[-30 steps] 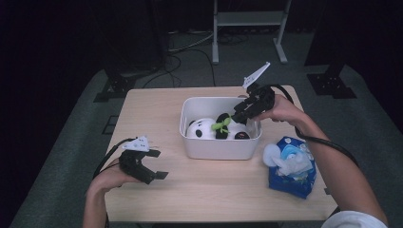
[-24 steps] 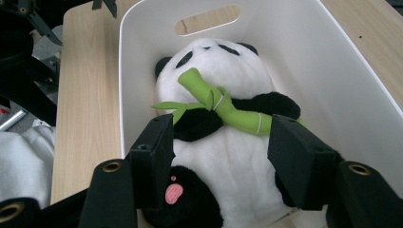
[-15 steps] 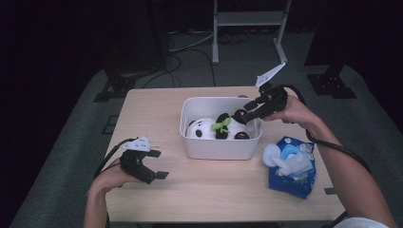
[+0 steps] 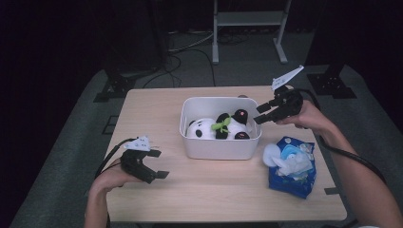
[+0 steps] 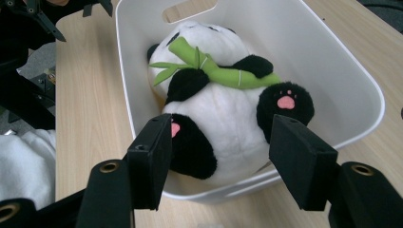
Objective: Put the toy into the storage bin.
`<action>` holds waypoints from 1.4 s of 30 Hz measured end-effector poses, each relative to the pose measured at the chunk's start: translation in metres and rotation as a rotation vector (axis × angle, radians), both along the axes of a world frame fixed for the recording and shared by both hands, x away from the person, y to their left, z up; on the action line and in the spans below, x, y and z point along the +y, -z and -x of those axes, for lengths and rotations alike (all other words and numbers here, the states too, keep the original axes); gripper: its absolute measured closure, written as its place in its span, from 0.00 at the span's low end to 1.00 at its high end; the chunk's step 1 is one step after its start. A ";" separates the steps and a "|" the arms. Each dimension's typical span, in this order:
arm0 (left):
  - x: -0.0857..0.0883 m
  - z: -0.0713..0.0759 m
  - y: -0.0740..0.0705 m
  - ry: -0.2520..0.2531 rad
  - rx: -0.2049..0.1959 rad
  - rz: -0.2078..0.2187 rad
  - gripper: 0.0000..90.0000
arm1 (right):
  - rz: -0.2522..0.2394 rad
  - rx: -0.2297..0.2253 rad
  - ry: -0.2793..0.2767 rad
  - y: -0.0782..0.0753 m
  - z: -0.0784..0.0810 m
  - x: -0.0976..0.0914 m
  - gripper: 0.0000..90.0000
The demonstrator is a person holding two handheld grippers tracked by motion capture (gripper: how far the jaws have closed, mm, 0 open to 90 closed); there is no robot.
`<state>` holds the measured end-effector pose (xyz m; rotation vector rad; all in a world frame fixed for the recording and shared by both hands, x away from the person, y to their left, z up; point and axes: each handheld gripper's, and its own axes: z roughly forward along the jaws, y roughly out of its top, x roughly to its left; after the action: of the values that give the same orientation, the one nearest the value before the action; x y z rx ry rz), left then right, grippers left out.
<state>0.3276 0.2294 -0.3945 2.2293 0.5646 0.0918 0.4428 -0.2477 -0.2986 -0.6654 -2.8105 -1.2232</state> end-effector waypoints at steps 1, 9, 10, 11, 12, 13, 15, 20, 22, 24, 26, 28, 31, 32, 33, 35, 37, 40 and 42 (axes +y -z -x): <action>0.000 0.000 0.000 -0.002 0.000 0.001 0.10 | -0.002 -0.001 0.002 0.001 0.001 -0.002 0.43; 0.001 -0.001 0.002 -0.012 0.003 0.007 0.10 | -0.011 0.007 0.023 0.010 0.008 -0.013 0.42; 0.001 -0.001 0.002 -0.012 0.003 0.007 0.10 | -0.012 0.009 0.027 0.012 0.009 -0.015 0.42; 0.000 -0.001 0.002 -0.011 0.003 0.004 0.10 | -0.015 0.013 0.031 0.013 0.010 -0.016 0.42; 0.000 -0.002 0.003 -0.012 0.003 0.003 0.10 | -0.017 0.014 0.034 0.014 0.010 -0.017 0.42; 0.000 -0.002 0.003 -0.012 0.001 0.003 0.10 | -0.018 0.013 0.033 0.015 0.011 -0.018 0.42; 0.000 -0.002 0.003 -0.011 -0.001 0.003 0.10 | -0.021 0.015 0.039 0.017 0.013 -0.020 0.42; -0.001 -0.002 0.004 -0.013 0.003 0.002 0.10 | -0.023 0.024 0.051 0.023 0.018 -0.026 0.42; -0.001 -0.003 0.005 -0.014 0.004 0.003 0.10 | -0.028 0.028 0.058 0.027 0.020 -0.029 0.42; -0.001 -0.003 0.005 -0.014 0.003 0.003 0.10 | -0.032 0.030 0.062 0.029 0.022 -0.032 0.42; -0.001 -0.003 0.006 -0.018 0.005 0.004 0.10 | -0.034 0.031 0.068 0.032 0.025 -0.034 0.42; 0.000 -0.004 0.006 -0.019 0.003 0.002 0.10 | -0.039 0.032 0.074 0.034 0.027 -0.037 0.42; 0.000 -0.004 0.007 -0.021 0.008 0.000 0.10 | -0.046 0.037 0.082 0.038 0.029 -0.040 0.41; -0.001 -0.004 0.007 -0.020 0.009 0.000 0.10 | -0.047 0.038 0.083 0.039 0.030 -0.040 0.41; -0.001 -0.004 0.007 -0.018 0.008 0.000 0.10 | -0.048 0.038 0.085 0.040 0.031 -0.041 0.41; -0.001 -0.004 0.007 -0.018 0.008 0.000 0.10 | -0.050 0.038 0.090 0.042 0.033 -0.043 0.41; -0.002 -0.004 0.007 -0.013 0.007 -0.001 0.10 | -0.051 0.036 0.093 0.044 0.035 -0.044 0.41; -0.002 -0.004 0.007 -0.013 0.010 -0.004 0.10 | -0.059 0.039 0.101 0.047 0.038 -0.046 0.41; -0.002 -0.004 0.008 -0.013 0.011 -0.005 0.10 | -0.060 0.041 0.104 0.051 0.040 -0.049 0.41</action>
<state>0.3317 0.2271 -0.4021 2.2319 0.5859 0.0873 0.4029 -0.2962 -0.3499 -0.8327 -2.7261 -1.2877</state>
